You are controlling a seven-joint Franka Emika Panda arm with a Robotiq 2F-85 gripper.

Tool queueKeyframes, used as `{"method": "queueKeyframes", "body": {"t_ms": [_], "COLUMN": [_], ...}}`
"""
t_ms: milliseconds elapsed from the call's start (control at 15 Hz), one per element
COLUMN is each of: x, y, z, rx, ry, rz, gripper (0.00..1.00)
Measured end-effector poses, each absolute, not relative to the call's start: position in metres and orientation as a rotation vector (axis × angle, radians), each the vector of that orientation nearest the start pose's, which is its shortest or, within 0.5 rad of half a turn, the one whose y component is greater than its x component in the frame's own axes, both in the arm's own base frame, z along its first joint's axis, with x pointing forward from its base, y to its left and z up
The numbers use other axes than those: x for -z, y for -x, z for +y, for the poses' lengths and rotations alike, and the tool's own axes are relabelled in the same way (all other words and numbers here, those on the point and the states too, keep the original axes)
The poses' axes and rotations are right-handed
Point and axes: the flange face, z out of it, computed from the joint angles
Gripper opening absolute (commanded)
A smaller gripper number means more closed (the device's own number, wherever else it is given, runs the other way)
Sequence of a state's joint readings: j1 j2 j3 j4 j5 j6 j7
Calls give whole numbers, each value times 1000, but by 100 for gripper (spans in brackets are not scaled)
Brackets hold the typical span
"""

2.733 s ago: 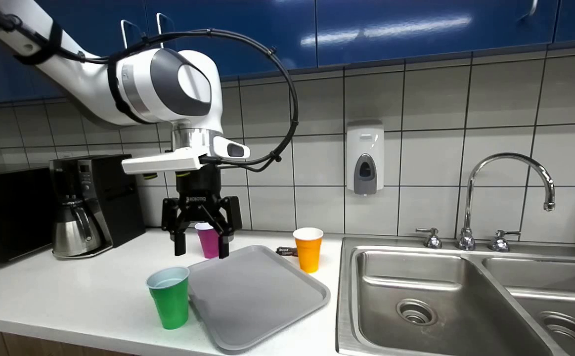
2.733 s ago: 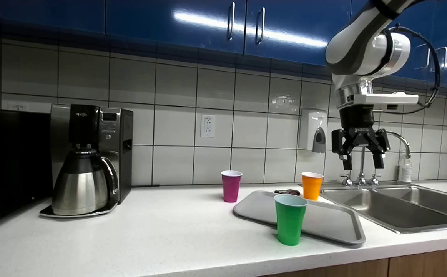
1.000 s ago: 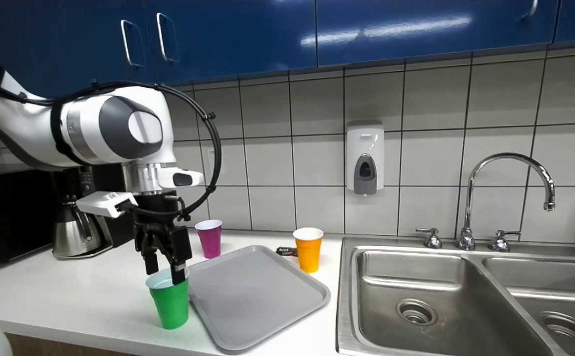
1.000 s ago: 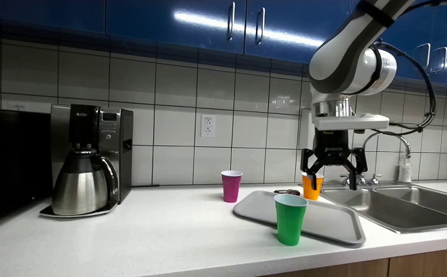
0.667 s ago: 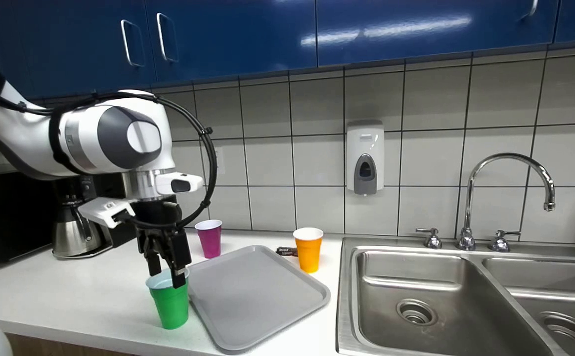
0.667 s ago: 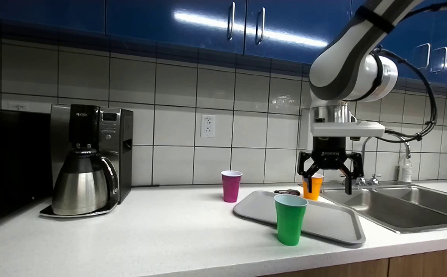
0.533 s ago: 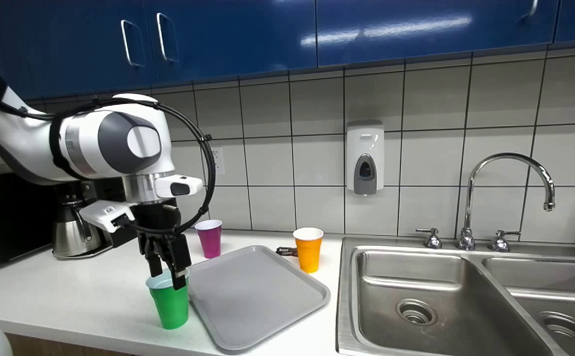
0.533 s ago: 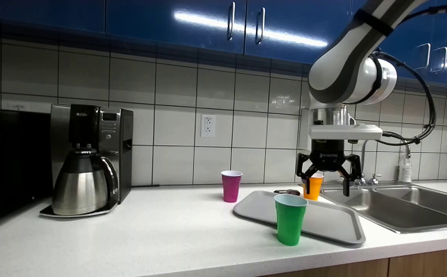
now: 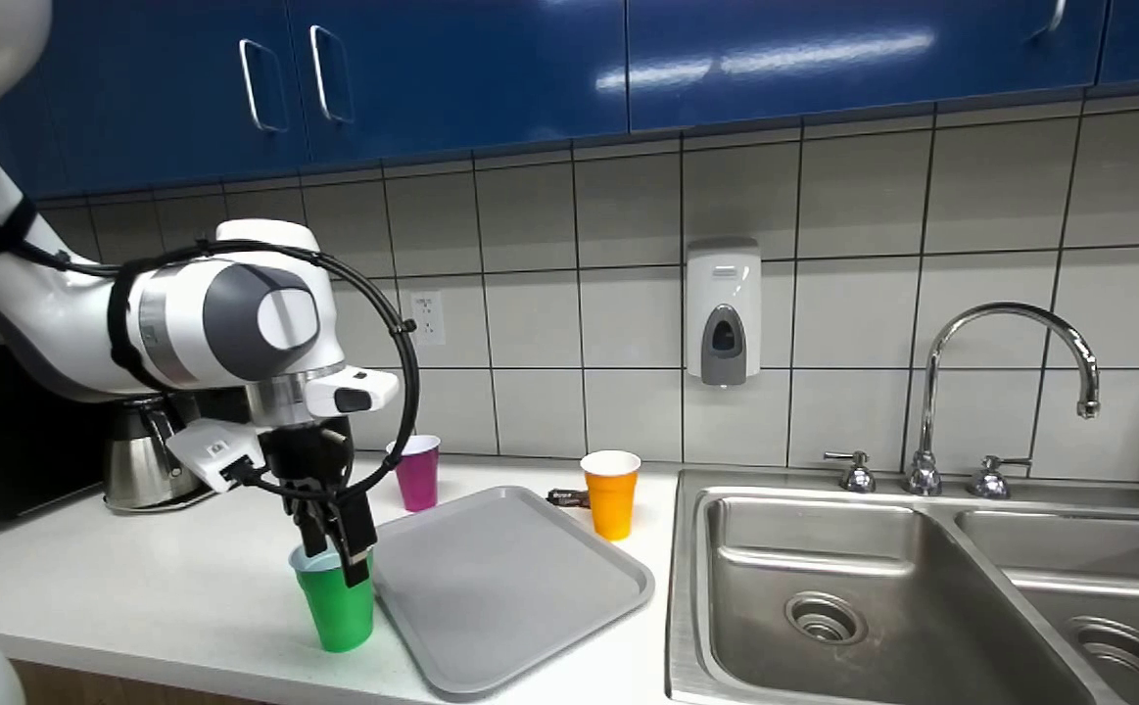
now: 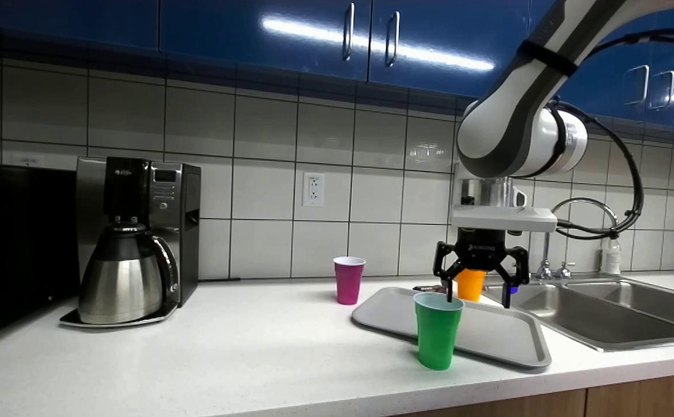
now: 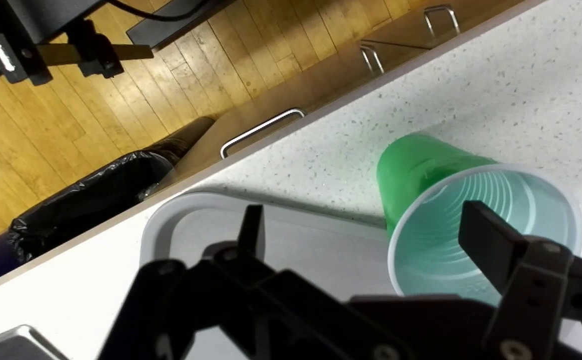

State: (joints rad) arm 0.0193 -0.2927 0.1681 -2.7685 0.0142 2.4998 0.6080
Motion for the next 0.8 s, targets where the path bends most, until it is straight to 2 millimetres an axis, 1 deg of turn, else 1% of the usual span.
{"method": "queueKeyframes", "body": {"t_ms": [800], "x": [-275], "y": [-383], "z": [72], "rx": [86], "ry": [3052], "rz": [760], "gripper": [100]}}
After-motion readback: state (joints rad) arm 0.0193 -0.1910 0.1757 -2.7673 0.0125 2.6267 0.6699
